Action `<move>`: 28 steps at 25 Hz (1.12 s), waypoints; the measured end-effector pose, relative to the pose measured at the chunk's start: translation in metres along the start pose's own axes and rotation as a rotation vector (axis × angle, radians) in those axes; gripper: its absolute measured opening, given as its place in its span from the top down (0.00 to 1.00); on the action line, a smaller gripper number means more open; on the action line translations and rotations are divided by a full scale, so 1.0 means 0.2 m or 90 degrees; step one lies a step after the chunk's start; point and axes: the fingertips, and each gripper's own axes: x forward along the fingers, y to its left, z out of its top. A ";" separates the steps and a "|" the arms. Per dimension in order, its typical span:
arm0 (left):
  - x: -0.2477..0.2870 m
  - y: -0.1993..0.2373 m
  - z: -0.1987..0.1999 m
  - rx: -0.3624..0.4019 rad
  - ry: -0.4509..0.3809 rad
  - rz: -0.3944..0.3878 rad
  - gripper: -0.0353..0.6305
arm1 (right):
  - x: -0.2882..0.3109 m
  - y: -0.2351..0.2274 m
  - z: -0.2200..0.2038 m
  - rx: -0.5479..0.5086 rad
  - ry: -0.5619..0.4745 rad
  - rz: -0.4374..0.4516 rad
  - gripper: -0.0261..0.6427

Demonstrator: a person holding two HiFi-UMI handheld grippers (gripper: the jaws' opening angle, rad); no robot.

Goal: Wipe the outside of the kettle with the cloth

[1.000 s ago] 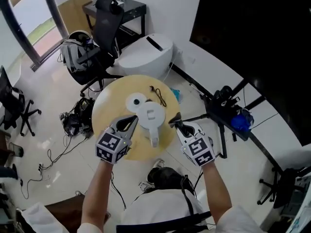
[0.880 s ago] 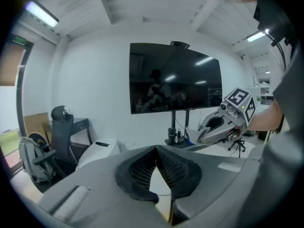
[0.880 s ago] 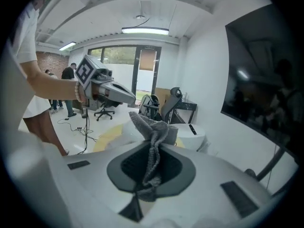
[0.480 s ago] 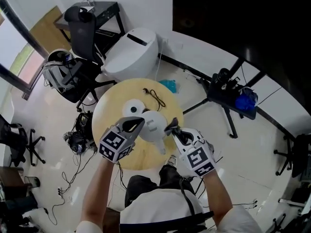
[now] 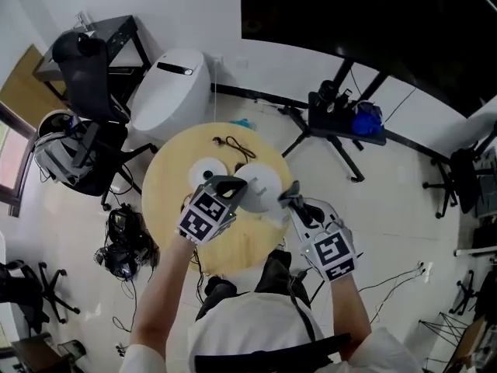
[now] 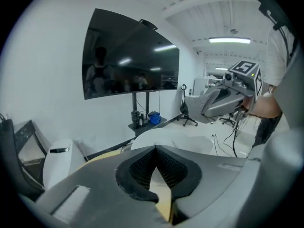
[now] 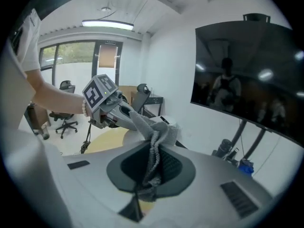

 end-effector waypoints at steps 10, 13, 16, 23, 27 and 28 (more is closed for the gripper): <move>0.04 -0.04 0.00 0.072 0.022 -0.096 0.95 | 0.07 0.35 -0.20 0.115 0.043 -0.130 0.91; 0.05 -0.04 0.00 0.069 0.027 -0.105 0.95 | 0.15 0.37 -0.30 0.151 0.071 -0.152 0.91; 0.05 -0.04 0.01 0.054 0.033 -0.114 0.95 | 0.24 0.35 -0.34 0.181 0.077 -0.172 0.91; 0.05 -0.05 0.03 0.051 0.050 -0.122 0.95 | 0.46 0.36 -0.51 0.229 0.108 -0.179 0.91; 0.05 -0.06 0.04 0.067 0.043 -0.108 0.95 | 0.58 0.41 -0.71 0.269 0.149 -0.172 0.91; 0.05 -0.06 0.04 0.065 0.041 -0.109 0.95 | 0.62 0.42 -0.77 0.280 0.161 -0.171 0.91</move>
